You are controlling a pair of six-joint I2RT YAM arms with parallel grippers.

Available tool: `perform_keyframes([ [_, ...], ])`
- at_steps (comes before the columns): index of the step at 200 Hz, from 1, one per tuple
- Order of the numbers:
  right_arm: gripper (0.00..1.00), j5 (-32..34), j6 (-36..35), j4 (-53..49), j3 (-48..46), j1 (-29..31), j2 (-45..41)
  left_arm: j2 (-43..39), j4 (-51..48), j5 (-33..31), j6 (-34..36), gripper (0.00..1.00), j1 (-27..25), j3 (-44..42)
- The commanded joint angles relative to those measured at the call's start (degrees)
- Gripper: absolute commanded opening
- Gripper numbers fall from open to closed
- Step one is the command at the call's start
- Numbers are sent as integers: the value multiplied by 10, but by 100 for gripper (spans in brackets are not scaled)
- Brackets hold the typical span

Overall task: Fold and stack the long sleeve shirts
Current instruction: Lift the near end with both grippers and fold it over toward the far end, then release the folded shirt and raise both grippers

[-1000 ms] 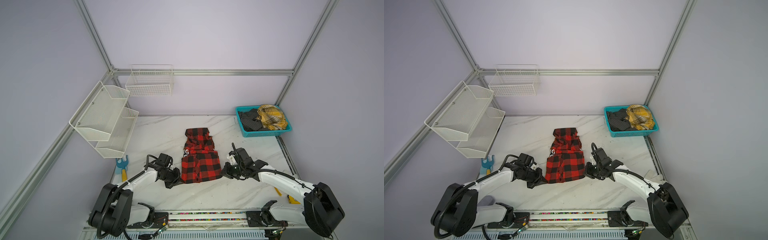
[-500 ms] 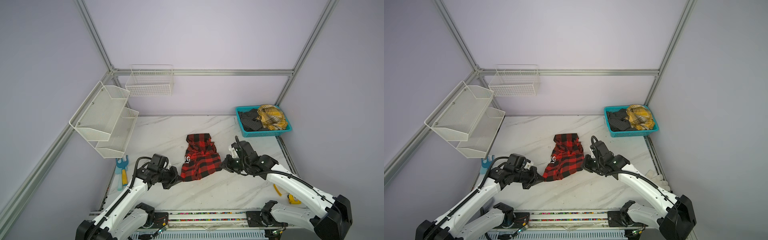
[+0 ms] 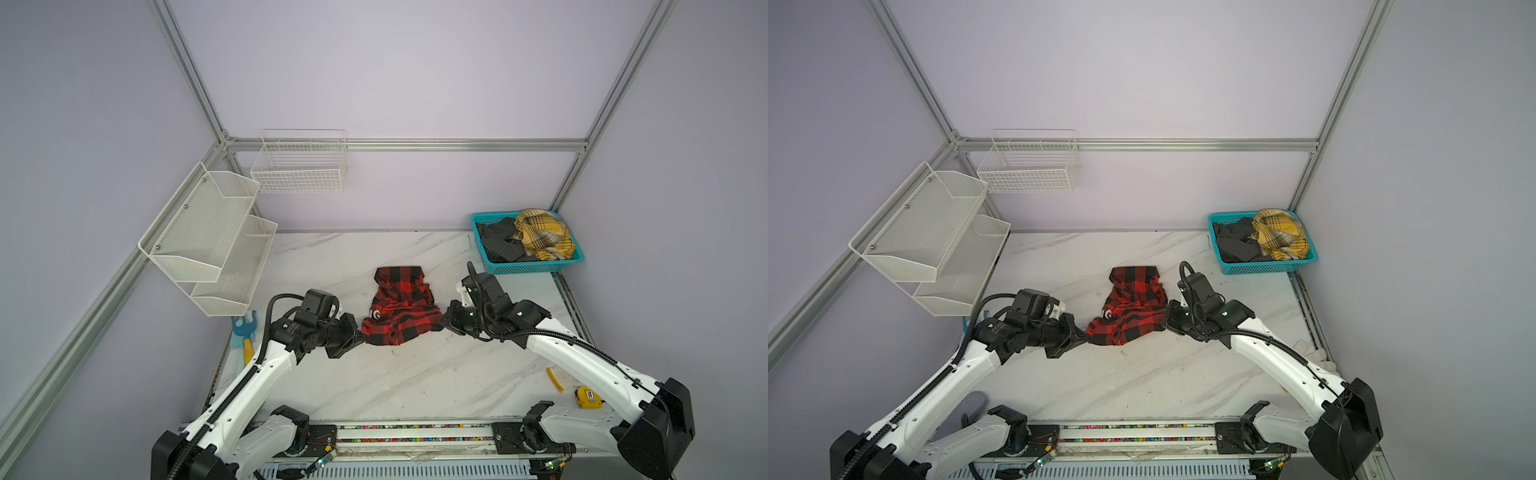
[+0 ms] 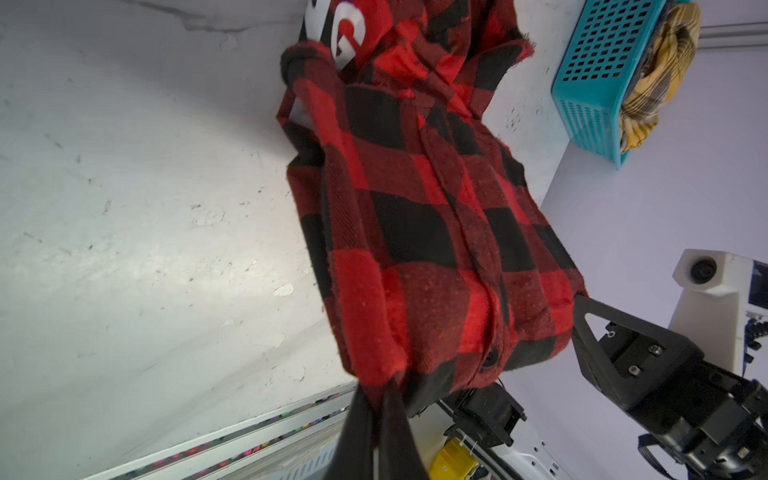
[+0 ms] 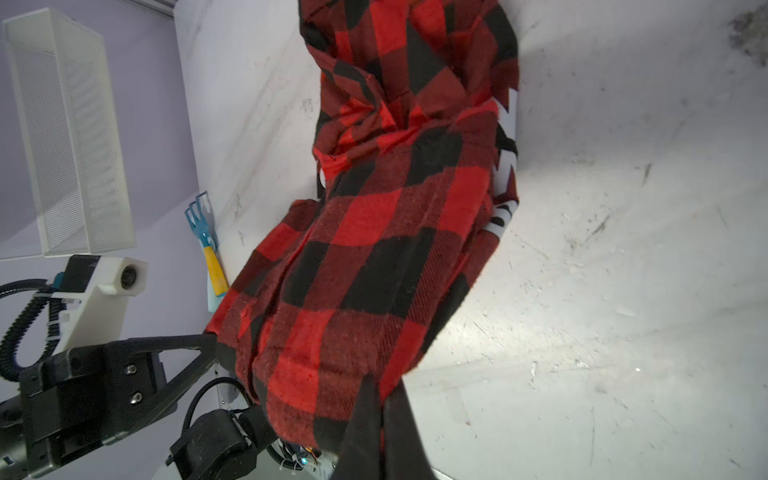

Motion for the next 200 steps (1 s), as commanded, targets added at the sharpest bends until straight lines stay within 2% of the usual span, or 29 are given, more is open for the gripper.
perform_keyframes([
  [1, 0, 13, 26, -14, -35, 19, -43, -42, -38, 0, 4, 0, -15, -36],
  [48, 0, 32, 90, 9, -96, 75, -104, -75, -38, -21, -46, 0, -80, -59],
  [64, 0, 37, 106, 17, -74, 75, -97, -63, -25, -35, -46, 0, -80, -37],
  [84, 0, 49, 79, 7, -16, 52, -45, -24, 8, -67, -29, 0, -71, 25],
  [111, 0, 26, 17, 6, 73, -31, 32, 88, 40, -71, 28, 0, -29, 167],
  [132, 0, 2, -41, 16, 157, -88, 109, 178, 66, -109, 70, 0, -10, 273],
  [168, 0, -36, -116, 38, 358, -164, 345, 404, 154, -97, 104, 0, 47, 405],
  [177, 0, -39, -123, 39, 423, -183, 407, 474, 161, -97, 112, 13, 56, 468],
  [181, 8, -39, -125, 42, 450, -190, 432, 510, 169, -84, 116, 22, 62, 500],
  [188, 29, -34, -121, 31, 506, -199, 478, 572, 152, -70, 128, 39, 68, 572],
  [195, 51, -47, -120, 13, 556, -209, 525, 654, 85, -59, 135, 47, 75, 685],
  [200, 61, -70, -120, 8, 585, -214, 552, 697, 46, -53, 141, 51, 79, 757],
])
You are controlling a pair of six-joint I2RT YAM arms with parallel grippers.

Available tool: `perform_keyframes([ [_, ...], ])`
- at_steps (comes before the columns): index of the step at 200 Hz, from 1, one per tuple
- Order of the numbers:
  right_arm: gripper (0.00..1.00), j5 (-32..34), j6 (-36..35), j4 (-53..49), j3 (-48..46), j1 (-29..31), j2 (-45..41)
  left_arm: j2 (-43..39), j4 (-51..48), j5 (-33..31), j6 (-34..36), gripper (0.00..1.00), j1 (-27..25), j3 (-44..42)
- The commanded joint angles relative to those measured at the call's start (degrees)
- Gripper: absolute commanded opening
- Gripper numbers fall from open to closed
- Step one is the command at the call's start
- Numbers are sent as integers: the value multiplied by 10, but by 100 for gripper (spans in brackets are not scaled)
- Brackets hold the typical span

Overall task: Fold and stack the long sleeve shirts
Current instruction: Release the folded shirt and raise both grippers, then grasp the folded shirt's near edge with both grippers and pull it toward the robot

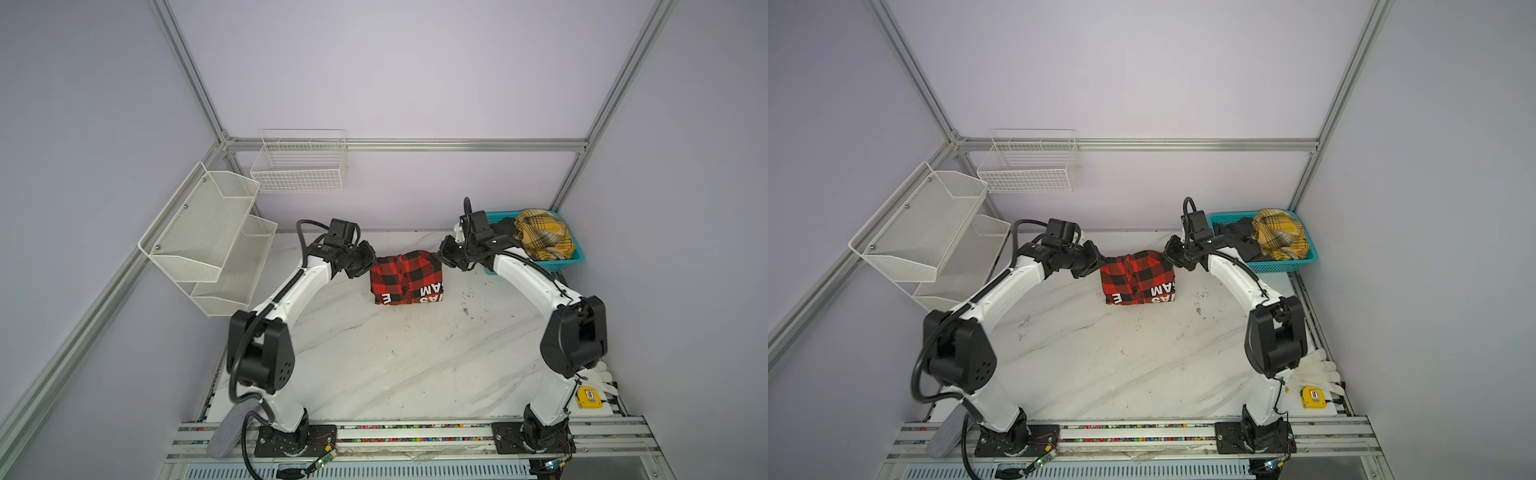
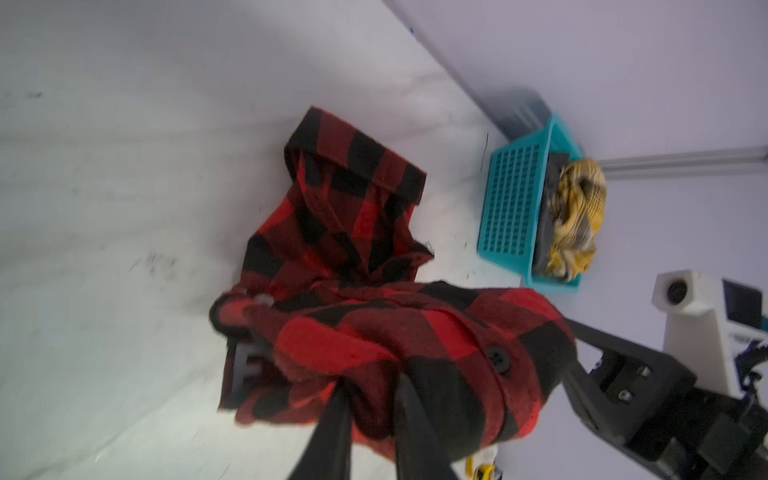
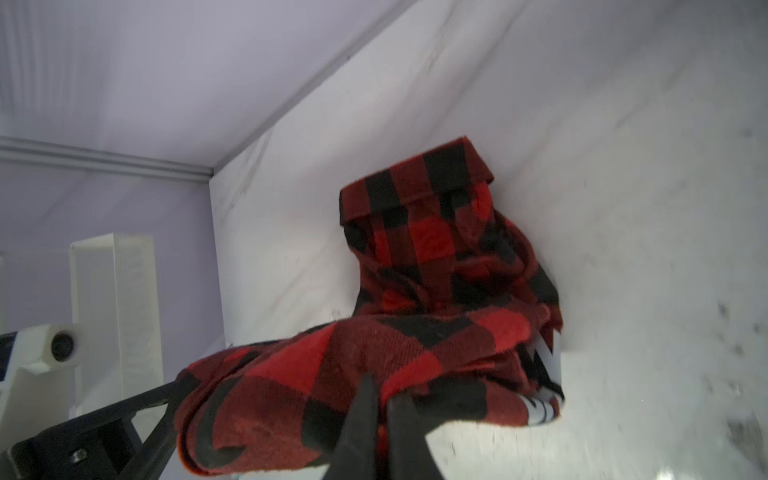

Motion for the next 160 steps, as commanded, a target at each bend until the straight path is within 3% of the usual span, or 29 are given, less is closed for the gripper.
perform_keyframes([
  [1, 62, -44, -30, -19, 119, -33, 105, 175, -61, 31, 50, 52, 22, 253],
  [14, 66, -28, -67, -60, 166, -36, 136, 230, -97, 21, 54, 65, 26, 343],
  [28, 68, -17, -69, -30, 132, -35, 116, 231, -81, 16, 60, 78, 29, 369],
  [43, 72, -3, -49, 4, 89, -36, 82, 210, -68, 17, 69, 82, 30, 373],
  [62, 77, 35, -88, -20, 85, -33, 58, 161, -69, 13, 74, 82, 30, 327],
  [79, 76, 51, -106, -20, 67, -22, 31, 97, -41, 4, 74, 77, 20, 224],
  [100, 63, 47, -117, -16, 53, -8, 35, 67, -5, 11, 80, 71, -2, 147],
  [127, 35, 45, -128, -22, 94, 25, 76, 119, -4, 44, 72, 56, -6, 182],
  [160, 26, 40, -125, -12, 128, 28, 123, 208, -29, 58, 69, 46, -7, 273],
])
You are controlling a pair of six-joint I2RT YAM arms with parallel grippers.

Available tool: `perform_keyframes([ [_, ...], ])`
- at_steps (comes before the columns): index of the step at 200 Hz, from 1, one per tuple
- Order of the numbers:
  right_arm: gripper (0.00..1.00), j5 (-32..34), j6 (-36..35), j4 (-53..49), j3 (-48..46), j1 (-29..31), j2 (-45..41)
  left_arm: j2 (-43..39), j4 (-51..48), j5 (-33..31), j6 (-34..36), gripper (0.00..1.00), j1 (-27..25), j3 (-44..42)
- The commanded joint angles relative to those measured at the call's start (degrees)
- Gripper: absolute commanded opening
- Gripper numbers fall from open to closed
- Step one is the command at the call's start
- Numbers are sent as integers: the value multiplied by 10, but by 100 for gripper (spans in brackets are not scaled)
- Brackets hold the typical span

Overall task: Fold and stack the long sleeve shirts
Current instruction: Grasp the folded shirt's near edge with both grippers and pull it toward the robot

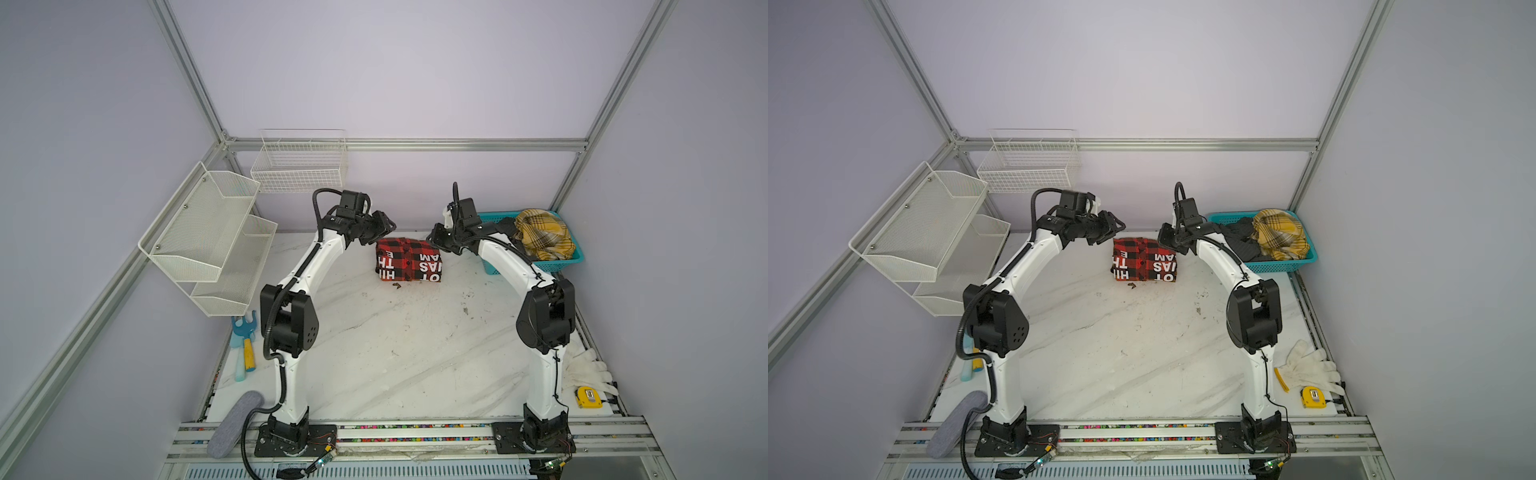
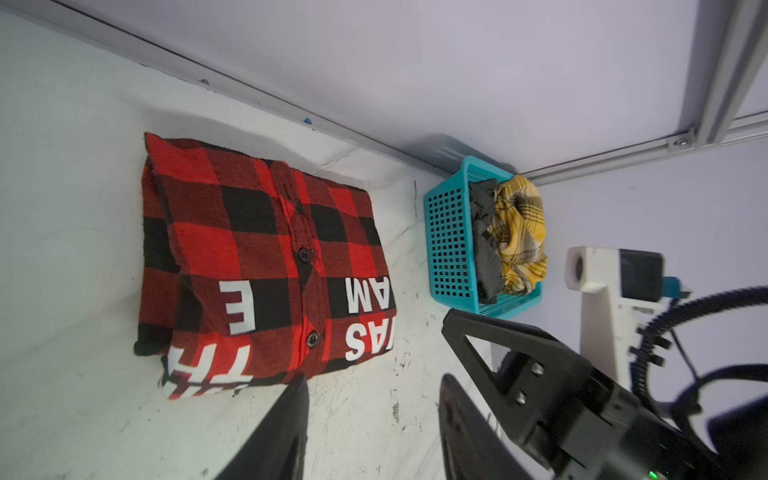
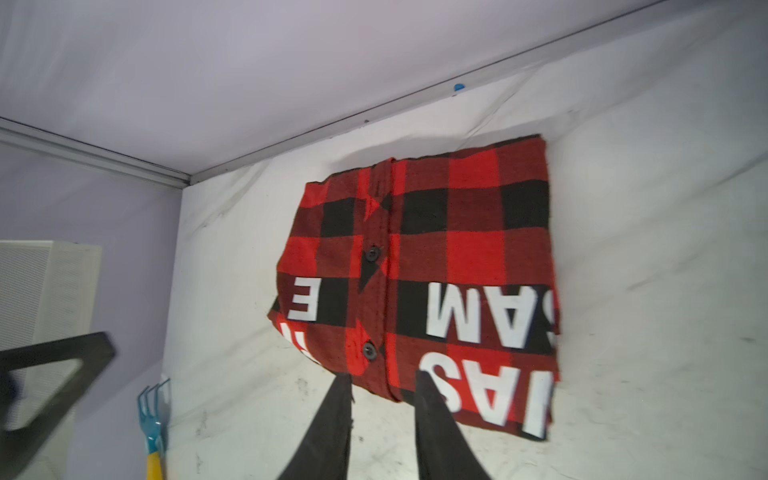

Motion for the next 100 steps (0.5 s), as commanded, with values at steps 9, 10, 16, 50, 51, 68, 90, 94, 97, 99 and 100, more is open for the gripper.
perform_keyframes([
  [9, 25, 3, -9, 2, 13, -9, 49, 92, -32, 13, 6, 46, 7, 73],
  [10, 25, 3, -9, 3, 14, -10, 50, 95, -33, 13, 7, 45, 7, 73],
  [16, 25, 3, -9, 4, 15, -14, 59, 102, -36, 10, 8, 45, 7, 74],
  [50, 26, 7, -23, 6, 11, -22, 95, 129, -37, -10, 17, 45, 8, 52],
  [51, 26, 7, -24, 6, 10, -22, 96, 129, -37, -10, 17, 45, 8, 51],
  [68, 25, 2, -26, 16, -24, -21, 102, 131, -34, -9, 17, 45, 8, 29],
  [90, 25, 8, -21, 38, -82, -21, 86, 118, -21, -5, 16, 48, 6, -18],
  [94, 25, 6, -17, 45, -96, -20, 80, 113, -17, -4, 16, 48, 5, -28],
  [97, 25, 5, -15, 50, -108, -19, 74, 109, -15, -3, 16, 48, 4, -38],
  [99, 25, 5, -14, 53, -113, -18, 71, 105, -13, -2, 17, 48, 4, -44],
  [100, 25, 5, -13, 54, -118, -18, 69, 103, -11, -2, 17, 48, 3, -48],
])
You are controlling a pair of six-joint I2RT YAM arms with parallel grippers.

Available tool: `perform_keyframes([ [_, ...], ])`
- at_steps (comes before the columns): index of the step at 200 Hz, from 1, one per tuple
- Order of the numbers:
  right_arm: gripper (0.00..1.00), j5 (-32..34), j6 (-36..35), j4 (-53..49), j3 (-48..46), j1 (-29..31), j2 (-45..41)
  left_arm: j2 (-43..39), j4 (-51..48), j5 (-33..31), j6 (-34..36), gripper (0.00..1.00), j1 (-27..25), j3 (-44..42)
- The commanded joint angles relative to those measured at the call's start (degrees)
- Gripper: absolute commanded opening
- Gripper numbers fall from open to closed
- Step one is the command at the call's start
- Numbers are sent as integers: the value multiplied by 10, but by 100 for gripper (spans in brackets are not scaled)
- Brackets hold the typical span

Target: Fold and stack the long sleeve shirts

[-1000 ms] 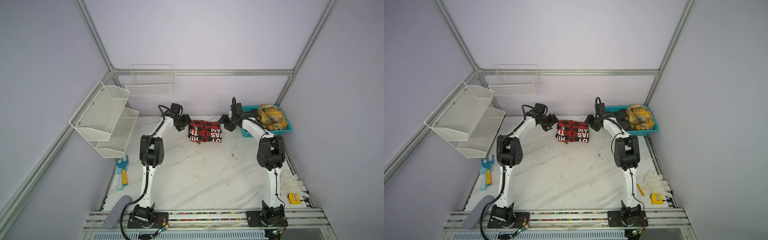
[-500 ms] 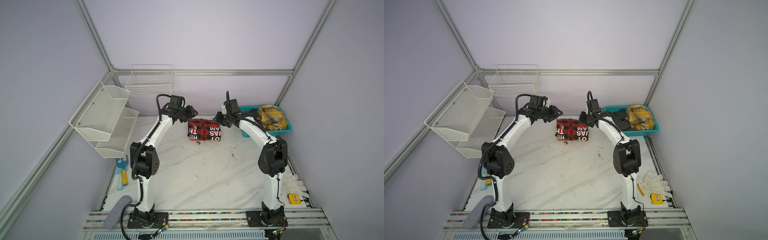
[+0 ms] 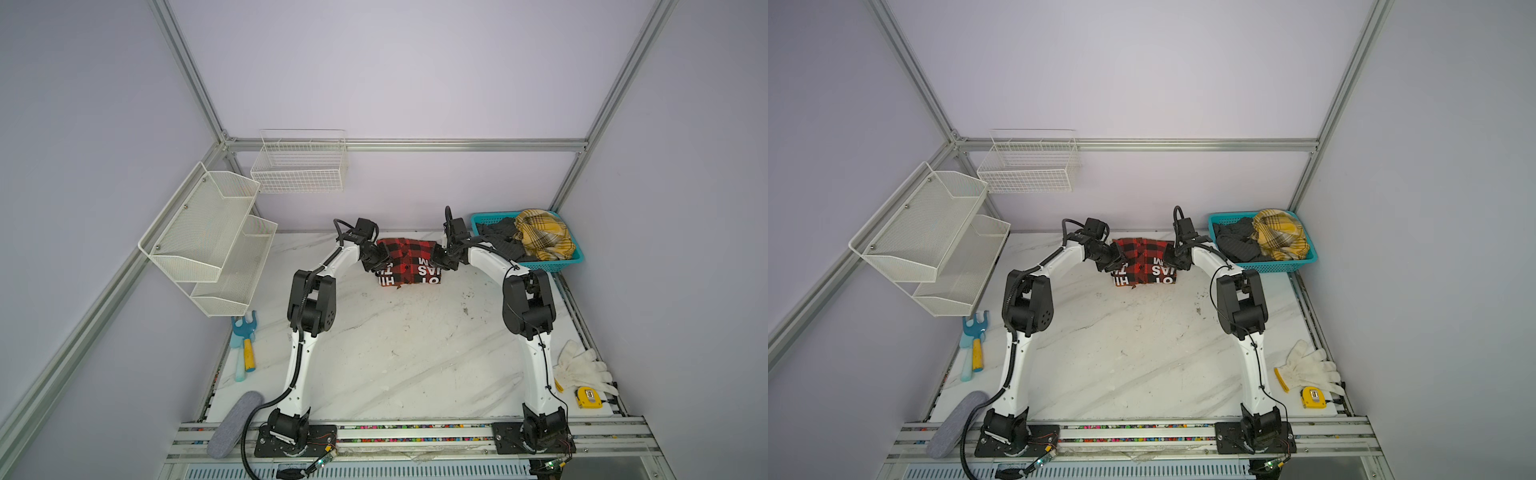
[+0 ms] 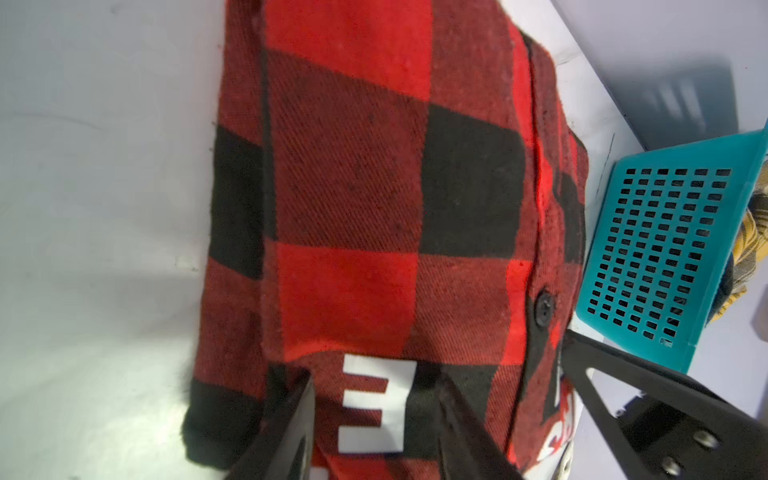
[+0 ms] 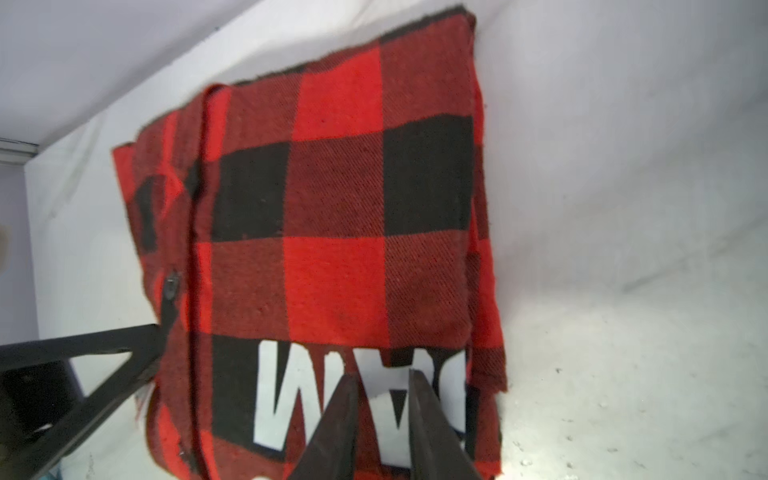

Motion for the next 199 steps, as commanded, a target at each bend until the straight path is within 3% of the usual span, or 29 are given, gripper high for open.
perform_keyframes([
  [1, 25, 3, 2, 24, -65, 9, -31, -54, 18, 5, 15, 48, -3, -62],
  [36, 22, 3, 9, 45, -200, 44, -106, -152, 63, 6, 17, 47, -21, -225],
  [87, 21, 2, 49, 64, -415, 97, -290, -384, 138, 21, -20, 47, -45, -567],
  [108, 23, 17, 47, 27, -440, 102, -360, -487, 136, 26, -47, 55, -60, -645],
  [125, 26, 28, 51, -1, -422, 102, -396, -544, 102, -14, -47, 63, -42, -638],
  [140, 27, 40, 59, -13, -398, 101, -393, -539, 72, -23, -29, 64, -19, -588],
  [175, 25, 55, 49, -8, -340, 101, -331, -430, 53, -5, -2, 51, 5, -465],
  [199, 24, 61, 62, 12, -320, 101, -293, -366, 65, -12, 0, 44, 5, -430],
])
